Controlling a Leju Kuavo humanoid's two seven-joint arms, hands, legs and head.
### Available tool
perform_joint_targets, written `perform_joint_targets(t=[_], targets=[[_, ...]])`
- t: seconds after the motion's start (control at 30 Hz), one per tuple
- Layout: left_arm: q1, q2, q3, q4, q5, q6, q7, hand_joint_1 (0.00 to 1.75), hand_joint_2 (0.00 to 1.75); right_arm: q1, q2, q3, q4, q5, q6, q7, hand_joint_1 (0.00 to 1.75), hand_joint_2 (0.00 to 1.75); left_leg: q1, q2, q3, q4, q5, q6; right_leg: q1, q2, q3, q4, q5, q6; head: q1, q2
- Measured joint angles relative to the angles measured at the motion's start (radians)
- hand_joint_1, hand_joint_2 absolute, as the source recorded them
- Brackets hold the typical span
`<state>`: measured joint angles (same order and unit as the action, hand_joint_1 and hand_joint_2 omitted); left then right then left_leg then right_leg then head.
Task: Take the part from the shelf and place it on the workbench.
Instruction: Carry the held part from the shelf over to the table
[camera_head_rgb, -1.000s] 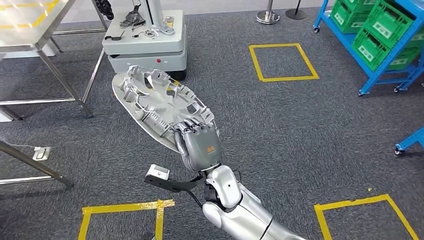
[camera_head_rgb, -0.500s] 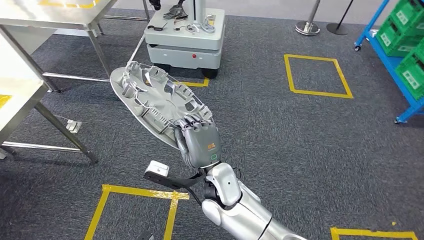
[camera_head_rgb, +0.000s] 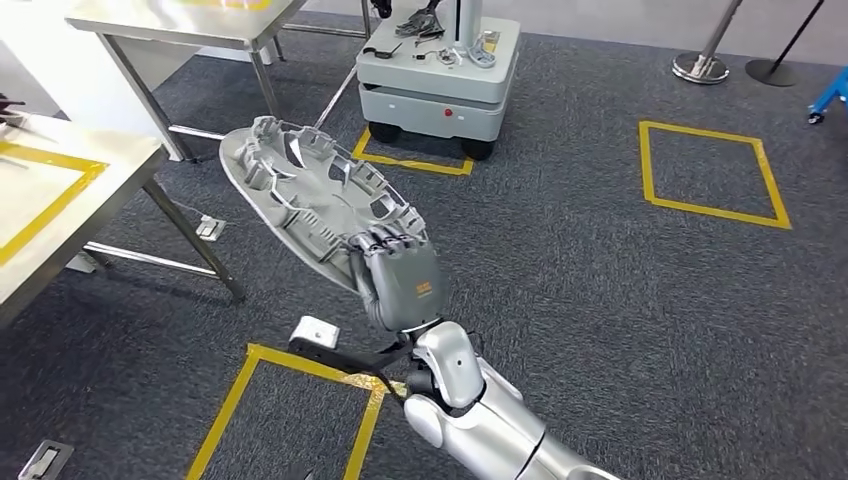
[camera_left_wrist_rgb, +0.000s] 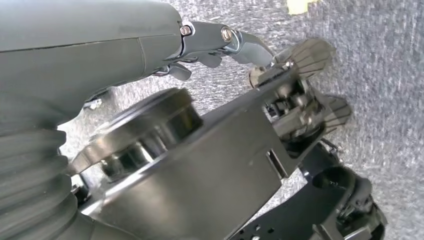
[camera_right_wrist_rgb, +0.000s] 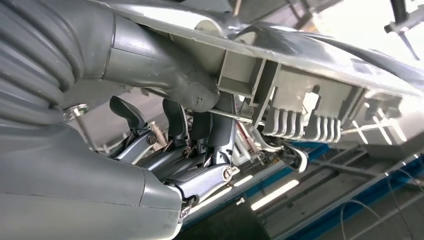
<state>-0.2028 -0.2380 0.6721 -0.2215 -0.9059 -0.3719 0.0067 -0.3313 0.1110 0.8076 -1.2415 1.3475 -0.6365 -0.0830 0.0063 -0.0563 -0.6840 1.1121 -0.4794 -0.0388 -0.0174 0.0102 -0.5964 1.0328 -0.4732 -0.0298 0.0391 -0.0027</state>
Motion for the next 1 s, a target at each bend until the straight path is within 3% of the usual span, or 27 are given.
perform_joint_targets(t=[0.03, 0.07, 0.1, 0.13, 0.17, 0.23, 0.3, 0.4, 0.5, 0.57, 0.63, 0.7, 0.73, 0.77, 0.83, 0.9, 0.97, 1.0], targets=[[-0.002, 0.0, 0.0, 0.0, -0.001, 0.0, 0.0, 0.0, 1.75, 0.0, -0.001, 0.0, -0.003, 0.003, 0.002, 0.003, 1.75, 1.75, -0.001, 0.026, -0.028, 0.063, -0.032, -0.003, 0.002, -0.012, 0.0, 0.0, -0.001, -0.003, -0.003, 0.0], [-0.003, 0.0, 0.0, 0.0, -0.001, 0.0, 0.001, 0.0, 1.75, 0.002, -0.002, -0.001, -0.006, 0.005, 0.004, 0.006, 1.75, 1.75, 0.0, 0.038, -0.056, 0.126, -0.058, -0.006, 0.003, -0.026, 0.0, 0.0, -0.002, -0.005, -0.006, 0.0], [-0.004, 0.0, 0.0, 0.0, -0.001, 0.0, 0.003, 0.0, 1.75, 0.006, -0.004, -0.001, -0.008, 0.006, 0.006, 0.009, 1.75, 1.75, 0.002, 0.044, -0.075, 0.173, -0.072, -0.009, 0.004, -0.039, 0.0, 0.001, -0.003, -0.006, -0.006, 0.0], [-0.003, 0.0, 0.0, 0.001, -0.001, 0.0, 0.005, 0.0, 1.75, 0.01, -0.005, -0.002, -0.01, 0.007, 0.01, 0.011, 1.75, 1.75, 0.003, 0.046, -0.076, 0.181, -0.067, -0.01, 0.004, -0.051, 0.0, 0.002, -0.004, -0.006, -0.006, 0.0], [-0.003, 0.001, -0.001, 0.001, -0.001, 0.0, 0.008, 0.0, 1.75, 0.015, -0.005, -0.002, -0.013, 0.008, 0.013, 0.012, 1.75, 1.75, 0.004, 0.051, -0.057, 0.15, -0.045, -0.011, 0.004, -0.061, 0.001, 0.002, -0.005, -0.005, -0.006, 0.0], [-0.005, 0.002, -0.001, 0.001, -0.001, 0.0, 0.014, 0.0, 1.75, 0.023, -0.005, -0.002, -0.018, 0.013, 0.019, 0.013, 1.75, 1.75, 0.001, 0.082, 0.017, 0.018, 0.009, -0.008, 0.006, -0.079, 0.001, 0.006, -0.009, 0.001, -0.006, 0.0], [-0.009, 0.002, -0.001, 0.001, -0.001, 0.0, 0.017, 0.0, 1.75, 0.025, -0.005, -0.002, -0.025, 0.018, 0.023, 0.013, 1.75, 1.75, -0.005, 0.107, 0.063, -0.071, 0.03, 0.005, 0.011, -0.093, 0.001, 0.009, -0.013, 0.01, -0.004, 0.0], [-0.008, 0.003, -0.001, 0.001, -0.001, 0.0, 0.018, 0.0, 1.75, 0.026, -0.004, -0.002, -0.029, 0.024, 0.029, 0.01, 1.75, 1.75, -0.009, 0.089, 0.064, -0.082, 0.03, 0.024, 0.015, -0.114, 0.006, 0.006, -0.014, 0.024, -0.001, 0.0], [-0.007, 0.003, -0.001, 0.001, -0.001, 0.0, 0.018, 0.0, 1.75, 0.026, -0.004, -0.002, -0.03, 0.024, 0.031, 0.01, 1.75, 1.75, -0.009, 0.081, 0.064, -0.084, 0.032, 0.03, 0.014, -0.121, 0.009, 0.006, -0.016, 0.028, -0.001, 0.0], [-0.008, 0.002, -0.001, 0.001, -0.001, 0.0, 0.018, 0.0, 1.75, 0.026, -0.004, -0.002, -0.031, 0.024, 0.032, 0.01, 1.75, 1.75, -0.005, 0.074, 0.067, -0.087, 0.034, 0.034, 0.011, -0.108, 0.007, 0.012, -0.023, 0.033, -0.001, 0.0], [-0.009, 0.0, -0.001, 0.001, 0.0, 0.0, 0.017, 0.0, 1.75, 0.029, -0.006, -0.004, -0.033, 0.025, 0.033, 0.009, 1.75, 1.75, 0.001, 0.047, 0.068, -0.09, 0.038, 0.043, 0.007, -0.057, -0.06, 0.152, -0.087, 0.044, 0.002, 0.0], [-0.008, -0.001, -0.001, 0.001, 0.0, 0.0, 0.015, 0.0, 1.75, 0.034, -0.01, -0.005, -0.034, 0.027, 0.033, 0.008, 1.75, 1.75, 0.002, 0.013, 0.067, -0.087, 0.039, 0.048, 0.005, -0.017, -0.123, 0.277, -0.126, 0.05, 0.005, 0.0], [-0.008, -0.001, -0.001, 0.001, 0.0, 0.0, 0.013, 0.0, 1.75, 0.036, -0.012, -0.005, -0.034, 0.028, 0.031, 0.008, 1.75, 1.75, 0.002, 0.0, 0.067, -0.085, 0.039, 0.047, 0.004, -0.015, -0.114, 0.252, -0.102, 0.048, 0.005, 0.0], [-0.007, -0.001, -0.001, 0.001, 0.0, 0.0, 0.011, 0.0, 1.75, 0.037, -0.013, -0.005, -0.034, 0.029, 0.029, 0.007, 1.75, 1.75, 0.002, -0.012, 0.067, -0.083, 0.038, 0.046, 0.002, -0.007, -0.088, 0.193, -0.066, 0.046, 0.005, 0.0], [-0.008, -0.002, -0.001, 0.001, 0.0, 0.0, 0.009, 0.0, 1.75, 0.037, -0.014, -0.006, -0.034, 0.031, 0.021, 0.007, 1.75, 1.75, 0.002, -0.035, 0.064, -0.078, 0.037, 0.038, -0.003, 0.027, -0.03, 0.068, -0.019, 0.042, 0.005, 0.0], [-0.008, -0.003, -0.001, 0.001, 0.0, 0.0, 0.007, 0.0, 1.75, 0.036, -0.014, -0.006, -0.033, 0.033, 0.015, 0.006, 1.75, 1.75, 0.002, -0.05, 0.058, -0.078, 0.039, 0.025, -0.002, 0.045, -0.009, 0.019, -0.013, 0.037, 0.004, 0.0], [-0.006, -0.002, -0.001, 0.001, 0.0, 0.0, 0.007, 0.0, 1.75, 0.035, -0.013, -0.007, -0.033, 0.033, 0.015, 0.006, 1.75, 1.75, 0.005, -0.062, 0.054, -0.085, 0.045, 0.011, 0.001, 0.029, -0.007, 0.015, -0.007, 0.026, 0.004, 0.0], [-0.006, -0.002, -0.001, 0.001, 0.0, 0.0, 0.006, 0.0, 1.75, 0.035, -0.012, -0.007, -0.034, 0.033, 0.015, 0.006, 1.75, 1.75, 0.005, -0.055, 0.05, -0.083, 0.043, 0.005, 0.001, 0.02, -0.005, 0.011, -0.004, 0.018, 0.004, 0.0]])
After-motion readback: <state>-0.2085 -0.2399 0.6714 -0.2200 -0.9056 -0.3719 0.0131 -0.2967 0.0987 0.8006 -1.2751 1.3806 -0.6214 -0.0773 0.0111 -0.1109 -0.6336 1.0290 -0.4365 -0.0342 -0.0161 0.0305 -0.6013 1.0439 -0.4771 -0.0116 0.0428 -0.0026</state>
